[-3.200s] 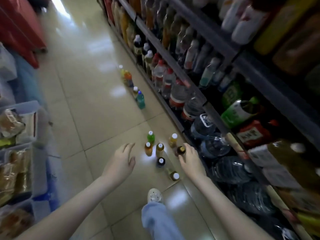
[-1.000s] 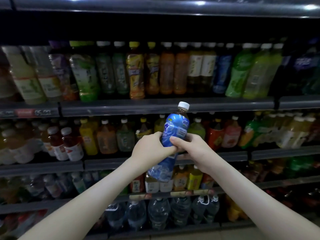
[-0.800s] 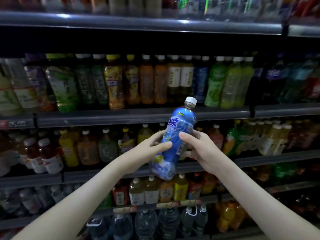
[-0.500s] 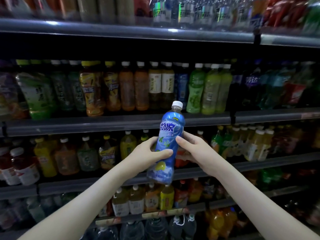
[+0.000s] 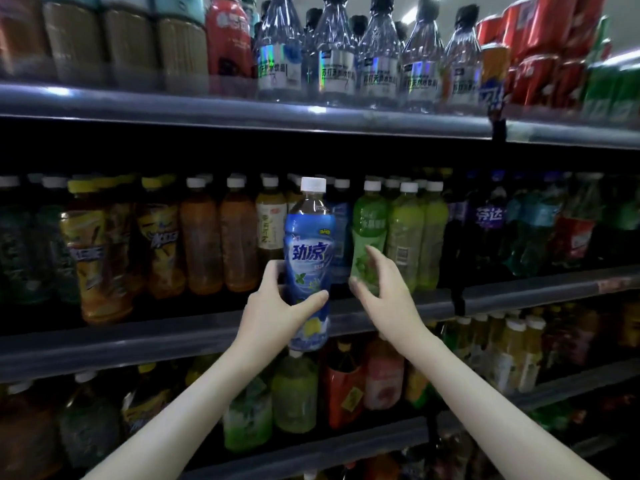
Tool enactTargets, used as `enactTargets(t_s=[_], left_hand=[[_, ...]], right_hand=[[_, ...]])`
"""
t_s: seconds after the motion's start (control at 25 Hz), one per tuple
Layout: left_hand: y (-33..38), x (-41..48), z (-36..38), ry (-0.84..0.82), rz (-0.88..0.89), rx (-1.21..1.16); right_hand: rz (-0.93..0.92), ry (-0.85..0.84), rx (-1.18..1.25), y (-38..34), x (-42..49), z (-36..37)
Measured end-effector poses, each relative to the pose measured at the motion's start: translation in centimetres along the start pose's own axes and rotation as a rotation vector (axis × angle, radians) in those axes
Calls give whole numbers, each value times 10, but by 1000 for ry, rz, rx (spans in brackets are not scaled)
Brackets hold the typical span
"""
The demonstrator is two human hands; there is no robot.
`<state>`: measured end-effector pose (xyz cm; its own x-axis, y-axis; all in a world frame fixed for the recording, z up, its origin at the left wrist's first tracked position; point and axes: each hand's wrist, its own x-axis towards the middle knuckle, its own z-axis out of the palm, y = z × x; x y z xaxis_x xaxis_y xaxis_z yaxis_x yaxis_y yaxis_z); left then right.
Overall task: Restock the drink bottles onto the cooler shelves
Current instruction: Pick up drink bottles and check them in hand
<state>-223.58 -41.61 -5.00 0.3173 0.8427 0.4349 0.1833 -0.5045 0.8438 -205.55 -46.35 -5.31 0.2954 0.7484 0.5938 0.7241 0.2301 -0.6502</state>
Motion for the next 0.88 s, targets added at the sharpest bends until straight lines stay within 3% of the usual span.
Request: enactTargets(t_s=[0.08, 0.16, 0.48, 0.68, 0.88], left_hand=[[6, 27, 7, 9, 21, -25], [10, 53, 15, 12, 54, -34], [-8, 112, 54, 30, -16, 106], [-24, 130, 76, 19, -109, 145], [-21, 137, 89, 9, -86, 148]], right_hand=[[-89, 133, -362, 22, 30, -4], [-113, 228, -529, 38, 55, -2], [-264, 381, -762, 58, 108, -5], [-295, 270, -858, 59, 129, -11], [-346, 278, -805, 66, 140, -18]])
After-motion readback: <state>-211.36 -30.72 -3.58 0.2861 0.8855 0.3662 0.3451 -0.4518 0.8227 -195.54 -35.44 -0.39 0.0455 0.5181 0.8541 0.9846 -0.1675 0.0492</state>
